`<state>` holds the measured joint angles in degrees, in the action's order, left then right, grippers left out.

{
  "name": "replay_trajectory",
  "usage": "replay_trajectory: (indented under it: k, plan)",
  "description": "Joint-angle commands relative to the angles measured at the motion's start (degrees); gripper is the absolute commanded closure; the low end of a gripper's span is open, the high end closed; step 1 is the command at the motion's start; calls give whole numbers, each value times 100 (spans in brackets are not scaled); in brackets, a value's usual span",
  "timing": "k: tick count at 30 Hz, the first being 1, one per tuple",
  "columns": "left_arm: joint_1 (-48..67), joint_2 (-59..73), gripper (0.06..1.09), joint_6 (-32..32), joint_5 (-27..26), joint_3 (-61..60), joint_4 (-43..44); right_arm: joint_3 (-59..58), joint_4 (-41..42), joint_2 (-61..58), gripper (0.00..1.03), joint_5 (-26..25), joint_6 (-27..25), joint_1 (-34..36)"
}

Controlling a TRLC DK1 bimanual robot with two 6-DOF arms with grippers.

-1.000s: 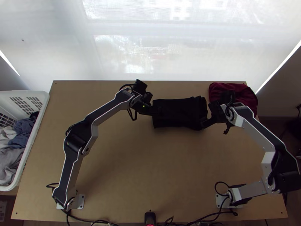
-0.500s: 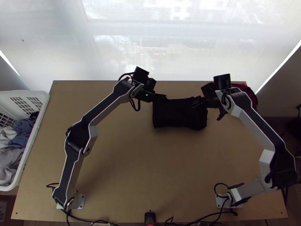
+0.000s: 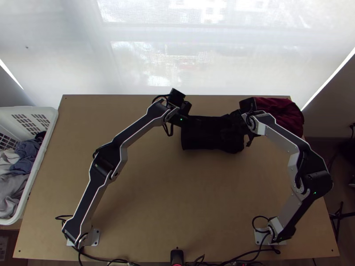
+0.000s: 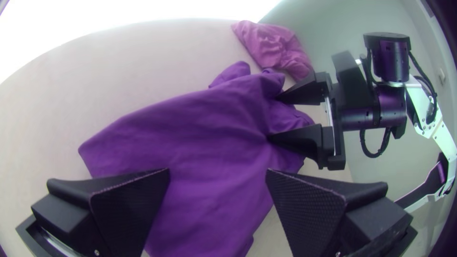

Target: Fold the t-shirt

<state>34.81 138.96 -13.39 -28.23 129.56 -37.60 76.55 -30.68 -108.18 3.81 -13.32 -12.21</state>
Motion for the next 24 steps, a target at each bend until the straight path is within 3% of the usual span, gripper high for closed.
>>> replay_trajectory:
  k: [1,8,17,24]
  plan:
    - [-62,220,11,143,2,-212,-80,-396,158,-177,5,-30,-153,430]
    - [-176,220,11,310,54,-396,-353,-563,238,-151,5,-21,-259,605]
    - [-158,-132,11,390,116,-414,-423,-501,238,429,5,5,-250,351]
    - [-115,-615,11,319,116,-361,-458,-527,202,1370,5,-3,-786,157]
